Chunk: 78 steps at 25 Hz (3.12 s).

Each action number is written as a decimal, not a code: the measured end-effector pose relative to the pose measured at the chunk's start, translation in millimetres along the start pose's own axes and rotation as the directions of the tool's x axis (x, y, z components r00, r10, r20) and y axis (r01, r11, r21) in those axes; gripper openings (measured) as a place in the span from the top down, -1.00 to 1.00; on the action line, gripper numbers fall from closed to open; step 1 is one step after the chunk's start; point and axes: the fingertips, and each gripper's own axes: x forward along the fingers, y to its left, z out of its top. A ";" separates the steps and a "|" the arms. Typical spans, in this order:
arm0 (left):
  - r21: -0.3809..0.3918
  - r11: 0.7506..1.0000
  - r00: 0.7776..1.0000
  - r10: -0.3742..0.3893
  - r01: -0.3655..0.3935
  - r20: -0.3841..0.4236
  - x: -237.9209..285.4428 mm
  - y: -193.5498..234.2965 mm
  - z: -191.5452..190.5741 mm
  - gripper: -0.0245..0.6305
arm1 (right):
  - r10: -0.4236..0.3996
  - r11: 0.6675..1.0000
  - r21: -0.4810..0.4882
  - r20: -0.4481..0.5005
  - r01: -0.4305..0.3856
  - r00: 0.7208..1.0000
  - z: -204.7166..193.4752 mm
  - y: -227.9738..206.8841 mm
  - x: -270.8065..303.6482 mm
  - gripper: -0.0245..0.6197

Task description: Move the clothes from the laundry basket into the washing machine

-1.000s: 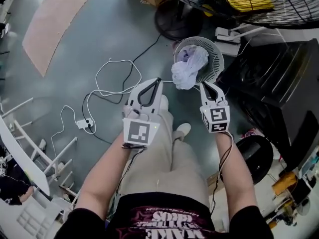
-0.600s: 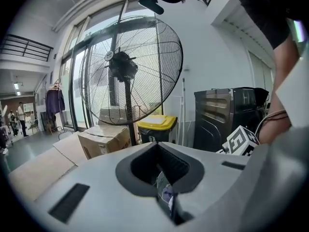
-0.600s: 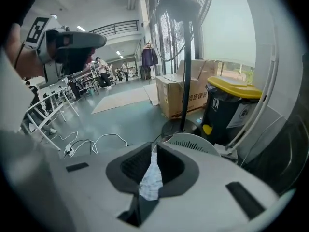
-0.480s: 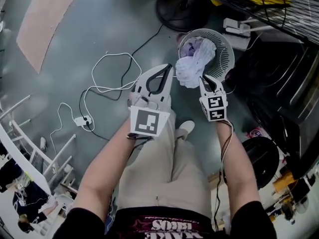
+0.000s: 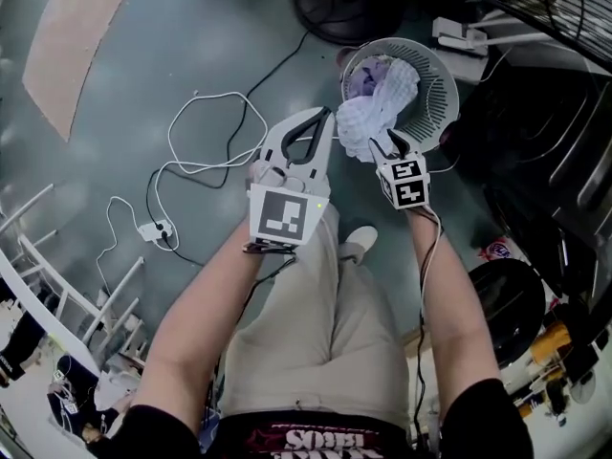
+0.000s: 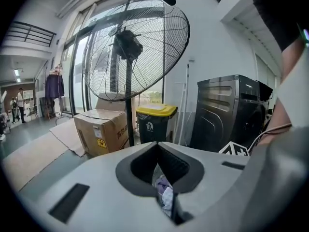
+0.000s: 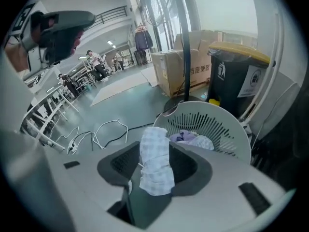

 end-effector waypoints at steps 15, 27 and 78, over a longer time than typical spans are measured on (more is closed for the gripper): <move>0.035 0.999 0.999 -0.013 0.015 -0.053 -7.8 11.2 -42.3 0.91 | -0.007 0.999 0.030 -0.227 0.014 0.974 -77.7 -4.1 78.4 -0.15; 0.039 0.998 0.997 -0.038 0.040 -0.067 -22.9 7.6 -43.6 0.91 | -0.111 0.987 -0.148 -0.354 0.062 0.929 -88.3 -1.7 63.7 0.65; 0.087 0.965 0.967 -0.253 0.249 0.041 -82.8 -99.1 237.7 0.91 | -0.180 0.924 0.363 0.141 0.118 0.974 141.1 12.3 -332.3 0.71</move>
